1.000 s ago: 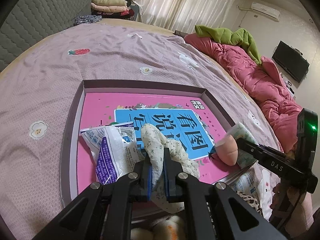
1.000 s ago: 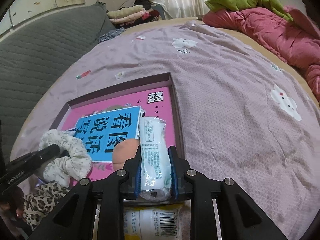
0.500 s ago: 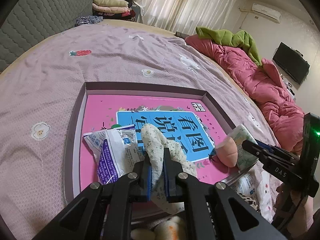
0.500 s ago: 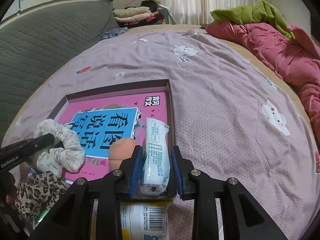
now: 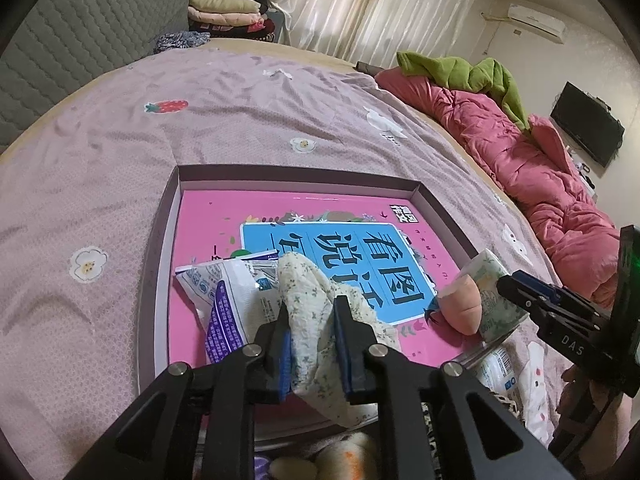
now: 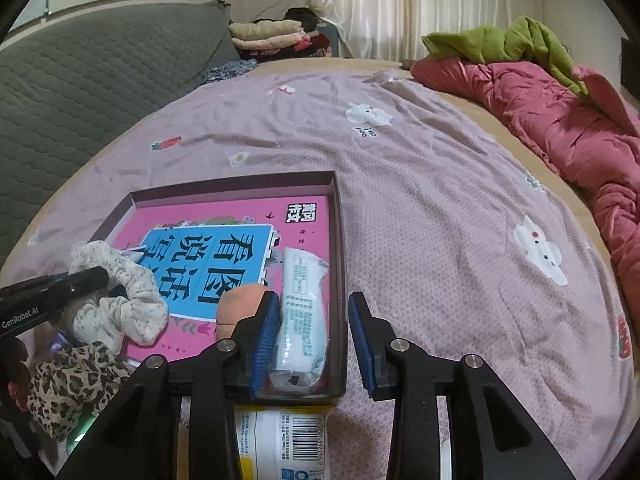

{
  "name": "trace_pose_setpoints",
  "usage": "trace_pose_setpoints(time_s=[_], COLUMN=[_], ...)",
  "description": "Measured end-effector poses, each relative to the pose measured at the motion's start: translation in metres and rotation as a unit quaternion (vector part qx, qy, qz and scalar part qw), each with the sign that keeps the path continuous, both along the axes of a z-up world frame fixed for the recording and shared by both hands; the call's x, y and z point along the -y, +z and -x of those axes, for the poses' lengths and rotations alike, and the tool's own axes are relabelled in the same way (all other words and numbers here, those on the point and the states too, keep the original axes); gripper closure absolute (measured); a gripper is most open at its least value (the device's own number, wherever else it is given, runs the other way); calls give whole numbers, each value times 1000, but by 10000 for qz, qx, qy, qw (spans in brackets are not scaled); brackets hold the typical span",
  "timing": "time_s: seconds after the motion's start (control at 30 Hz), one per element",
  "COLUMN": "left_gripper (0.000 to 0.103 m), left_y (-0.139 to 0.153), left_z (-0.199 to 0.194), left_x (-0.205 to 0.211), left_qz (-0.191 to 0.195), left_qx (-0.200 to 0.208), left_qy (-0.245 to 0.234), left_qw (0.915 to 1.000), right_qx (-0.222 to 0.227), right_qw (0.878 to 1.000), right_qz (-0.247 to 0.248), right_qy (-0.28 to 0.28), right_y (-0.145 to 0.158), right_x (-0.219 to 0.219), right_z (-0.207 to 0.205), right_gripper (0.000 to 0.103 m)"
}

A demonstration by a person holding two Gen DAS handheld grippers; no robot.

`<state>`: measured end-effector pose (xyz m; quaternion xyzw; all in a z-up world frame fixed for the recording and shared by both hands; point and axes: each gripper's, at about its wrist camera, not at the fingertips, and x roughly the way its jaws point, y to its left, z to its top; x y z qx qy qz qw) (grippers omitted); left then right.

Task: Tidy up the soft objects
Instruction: 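Lower the scrunchie into the tray with the left gripper while the right gripper releases the tissue pack, then withdraw both open grippers from the tray back toward the pile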

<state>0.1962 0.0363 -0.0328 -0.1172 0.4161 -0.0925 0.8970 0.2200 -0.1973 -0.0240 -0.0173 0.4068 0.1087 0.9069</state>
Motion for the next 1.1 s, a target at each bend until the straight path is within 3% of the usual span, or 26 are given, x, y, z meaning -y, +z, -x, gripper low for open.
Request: trace_pose_setpoints(time_s=[0.07, 0.23, 0.57, 1.1], left_gripper=[83, 59, 50, 49], left_y=[2, 4, 6, 20], left_z=[0, 1, 4, 5], left_x=[1, 5, 8, -28], left_qz=[-93, -304, -681, -402], left_qx=[22, 67, 133, 269], left_qy=[-10, -46, 14, 493], left_qw=[10000, 9995, 9976, 9976], right_qx=[10, 28, 100, 178], right_qw=[10000, 10000, 9999, 9995], right_qz=[5, 9, 43, 208], right_qy=[-1, -19, -68, -167], right_y=[0, 1, 3, 4], right_x=[0, 1, 3, 6], right_z=[0, 0, 0, -1], right_gripper=[64, 64, 63, 51])
